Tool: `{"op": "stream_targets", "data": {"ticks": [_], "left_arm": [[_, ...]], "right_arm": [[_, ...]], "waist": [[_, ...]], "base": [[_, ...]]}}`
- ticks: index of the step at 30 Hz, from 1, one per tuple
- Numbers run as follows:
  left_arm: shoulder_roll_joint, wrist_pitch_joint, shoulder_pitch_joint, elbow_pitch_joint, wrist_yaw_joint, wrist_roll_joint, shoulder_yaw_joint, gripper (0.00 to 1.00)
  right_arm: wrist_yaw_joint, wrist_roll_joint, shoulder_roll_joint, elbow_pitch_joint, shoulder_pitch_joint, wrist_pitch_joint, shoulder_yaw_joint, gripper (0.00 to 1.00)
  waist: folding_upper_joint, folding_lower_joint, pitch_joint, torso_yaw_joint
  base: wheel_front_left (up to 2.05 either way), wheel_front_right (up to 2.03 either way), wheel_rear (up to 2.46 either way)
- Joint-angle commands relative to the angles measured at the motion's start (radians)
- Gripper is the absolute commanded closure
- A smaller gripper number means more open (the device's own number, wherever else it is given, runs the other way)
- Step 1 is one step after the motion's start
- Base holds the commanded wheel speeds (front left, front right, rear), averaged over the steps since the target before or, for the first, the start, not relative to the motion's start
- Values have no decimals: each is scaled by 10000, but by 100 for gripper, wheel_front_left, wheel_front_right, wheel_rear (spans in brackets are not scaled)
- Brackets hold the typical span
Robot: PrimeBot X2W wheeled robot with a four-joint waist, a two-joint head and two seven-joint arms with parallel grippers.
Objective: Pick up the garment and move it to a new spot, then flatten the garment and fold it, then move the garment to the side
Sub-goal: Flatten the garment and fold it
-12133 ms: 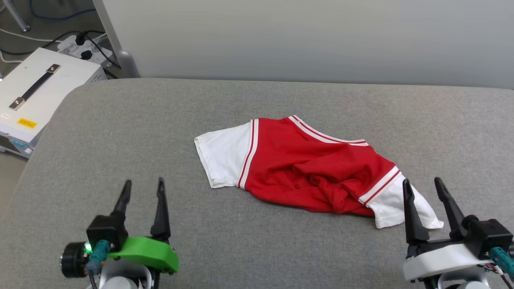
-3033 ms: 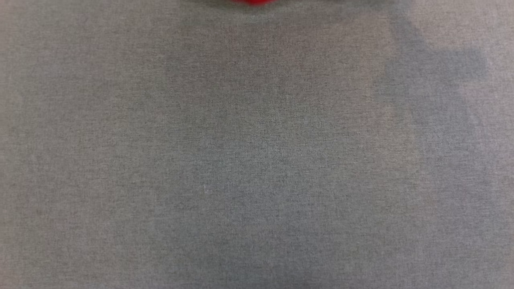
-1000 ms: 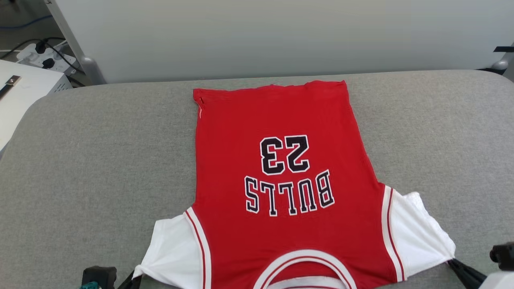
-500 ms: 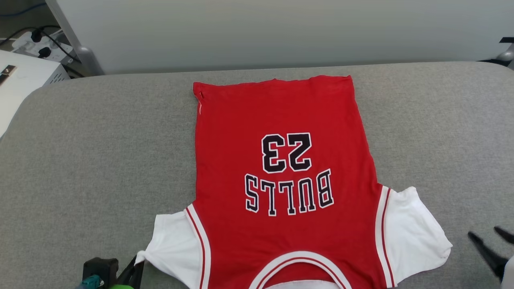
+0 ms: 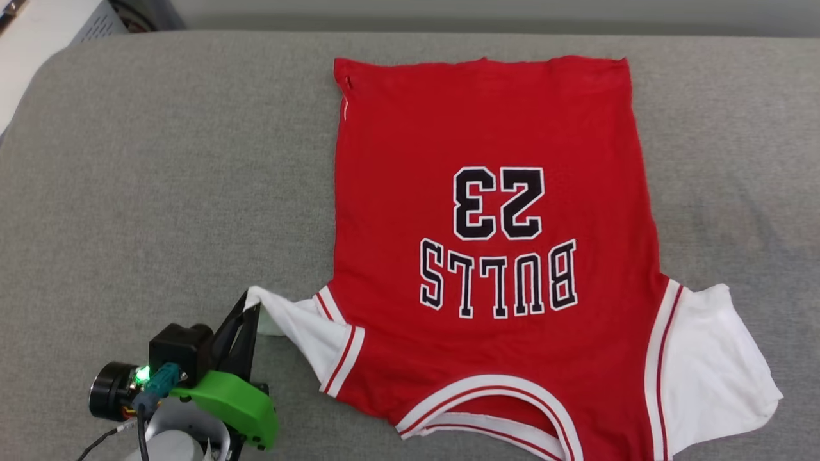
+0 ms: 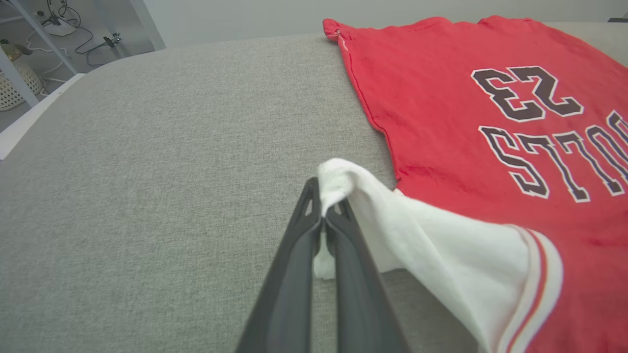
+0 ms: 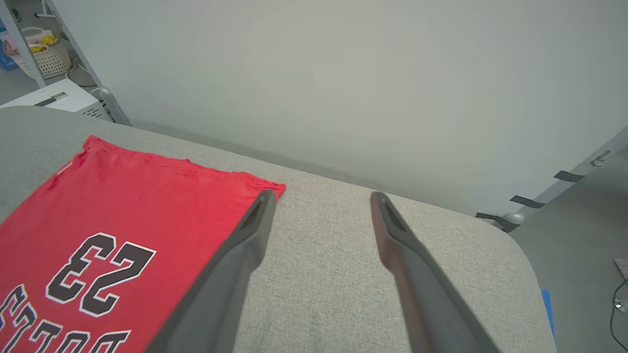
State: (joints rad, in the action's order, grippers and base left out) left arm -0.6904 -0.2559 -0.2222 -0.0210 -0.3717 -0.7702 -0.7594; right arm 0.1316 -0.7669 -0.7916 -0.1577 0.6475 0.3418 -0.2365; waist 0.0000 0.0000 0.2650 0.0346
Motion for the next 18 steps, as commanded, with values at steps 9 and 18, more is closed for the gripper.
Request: {"op": "stream_targets", "data": {"ticks": [9,18], "left_arm": [[888,-58,-1312,-161,386,1064,192,100],[1823,-58,-1795,-140,920,1746,498,100]], "right_arm": [[-9,571,1120,-2299,4148,5617,-452,0],[-9,2042,1782,-3943,5861,7298,-235,0]], "waist": [[0,0,2660,1916],[0,0,3931,2681]], "base": [[0,0,0],[0,0,0]]}}
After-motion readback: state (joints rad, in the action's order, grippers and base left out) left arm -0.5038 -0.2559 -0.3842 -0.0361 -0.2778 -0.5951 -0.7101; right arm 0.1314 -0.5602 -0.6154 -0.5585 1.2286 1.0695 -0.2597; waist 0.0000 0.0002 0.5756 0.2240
